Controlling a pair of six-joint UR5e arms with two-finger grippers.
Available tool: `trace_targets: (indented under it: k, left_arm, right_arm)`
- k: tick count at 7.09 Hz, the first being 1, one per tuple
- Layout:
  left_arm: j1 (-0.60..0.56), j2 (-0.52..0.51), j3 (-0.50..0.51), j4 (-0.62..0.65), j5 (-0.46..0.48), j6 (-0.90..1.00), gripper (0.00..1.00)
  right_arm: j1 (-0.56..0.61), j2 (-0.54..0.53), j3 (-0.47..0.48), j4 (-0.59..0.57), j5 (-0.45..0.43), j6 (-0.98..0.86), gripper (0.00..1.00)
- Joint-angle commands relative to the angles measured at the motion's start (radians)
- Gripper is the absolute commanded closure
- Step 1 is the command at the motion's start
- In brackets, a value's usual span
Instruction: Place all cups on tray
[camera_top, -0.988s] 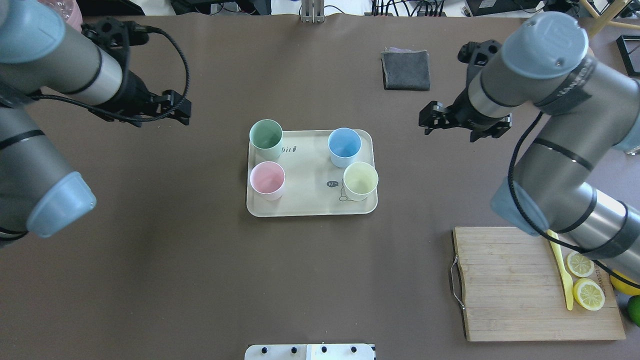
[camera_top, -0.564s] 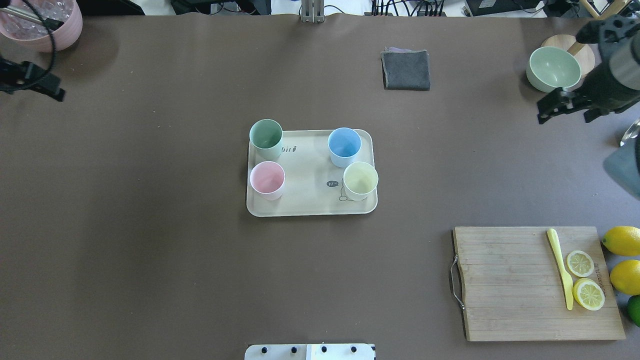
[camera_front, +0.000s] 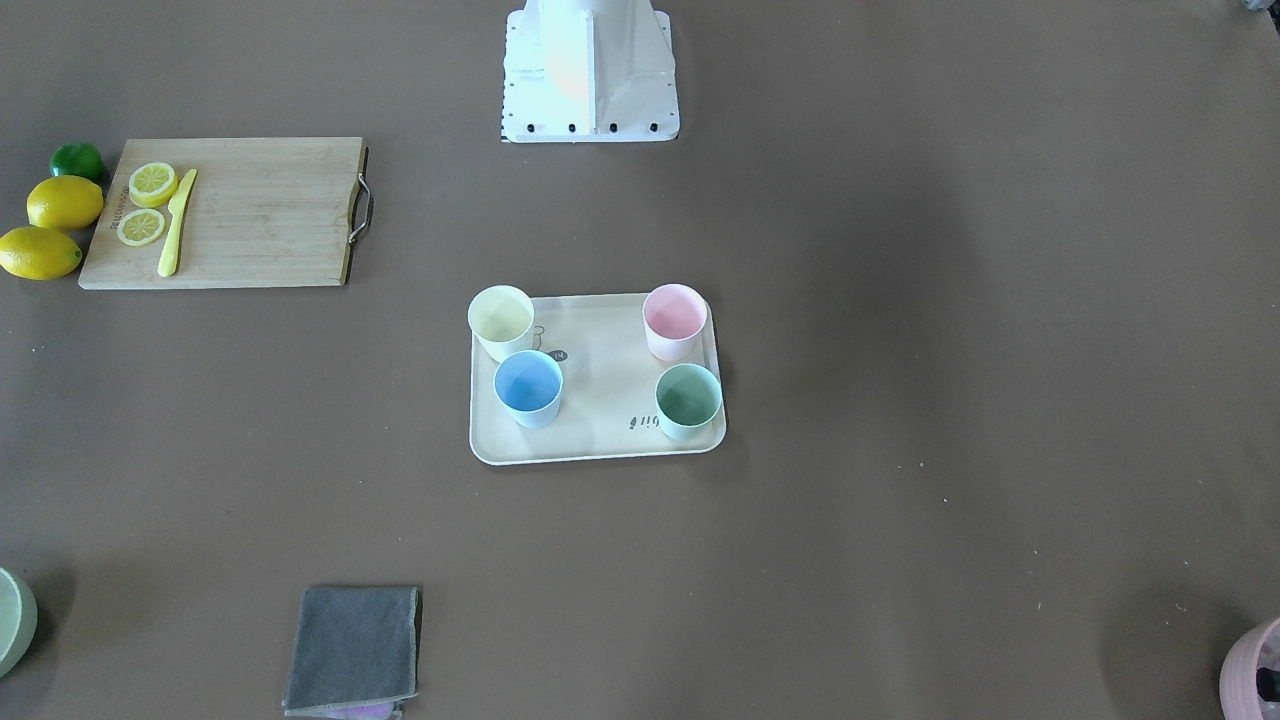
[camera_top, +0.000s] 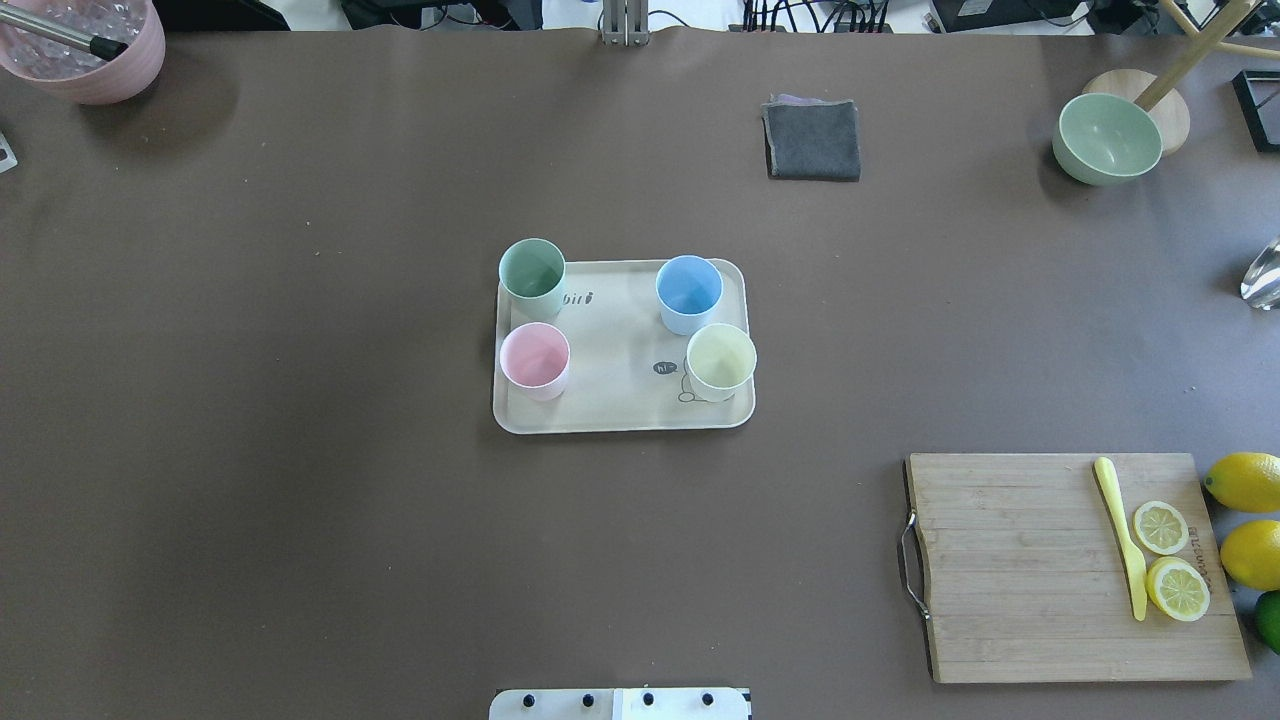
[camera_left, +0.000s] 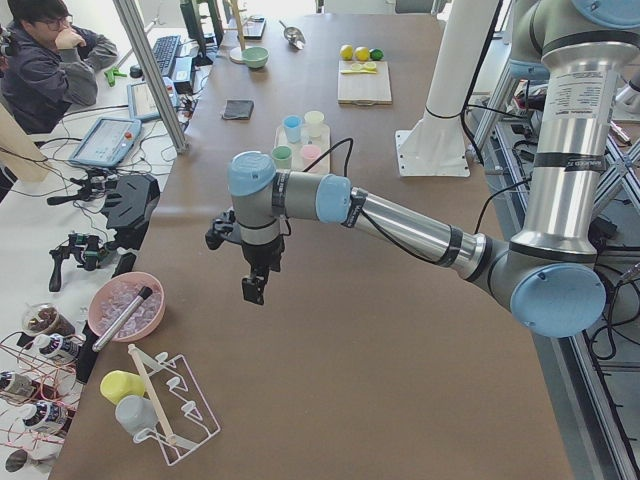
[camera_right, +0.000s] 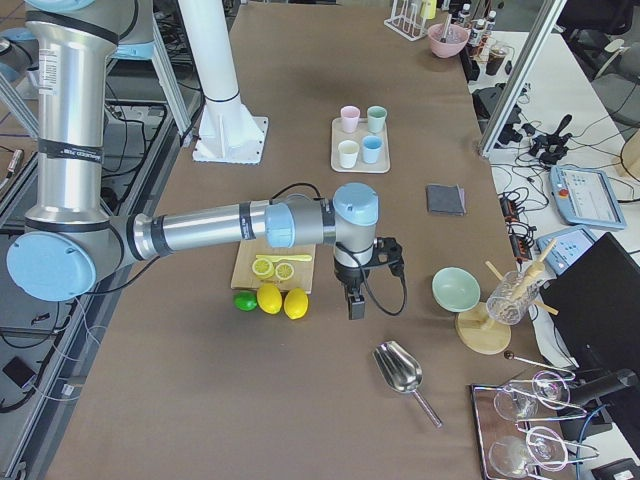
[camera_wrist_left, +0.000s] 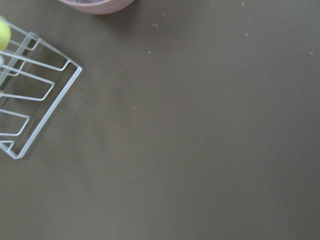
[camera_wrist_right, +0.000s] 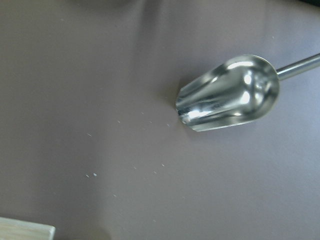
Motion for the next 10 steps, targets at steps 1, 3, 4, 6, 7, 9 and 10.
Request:
trace_targets:
  k: [1,3,4,6,7,9,10]
  left_arm:
    - [-0.082,0.011,0.007,0.081,0.006,0.070,0.02]
    - [-0.078,0.011,0.030,0.082,-0.002,0.059,0.02]
    - [-0.079,0.031,0.040,0.072,-0.008,0.062,0.02]
    - [-0.076,0.066,0.040,0.070,-0.005,0.067,0.02]
    - [-0.073,0.081,0.047,0.067,-0.006,0.068,0.02]
    - [-0.065,0.095,0.060,0.053,-0.008,0.065,0.02]
    - [-0.065,0.115,0.068,-0.020,-0.008,0.061,0.02]
  right_arm:
    - [0.081,-0.023,-0.069,0.003,0.007,-0.133,0.00]
    - [0.081,-0.020,-0.069,0.005,0.028,-0.132,0.00]
    - [0.081,-0.021,-0.069,0.005,0.030,-0.132,0.00]
    - [0.081,-0.023,-0.067,0.008,0.032,-0.130,0.00]
    - [0.079,-0.023,-0.067,0.008,0.032,-0.130,0.00]
    - [0.081,-0.023,-0.067,0.008,0.033,-0.130,0.00]
    - [0.079,-0.023,-0.067,0.008,0.033,-0.130,0.00]
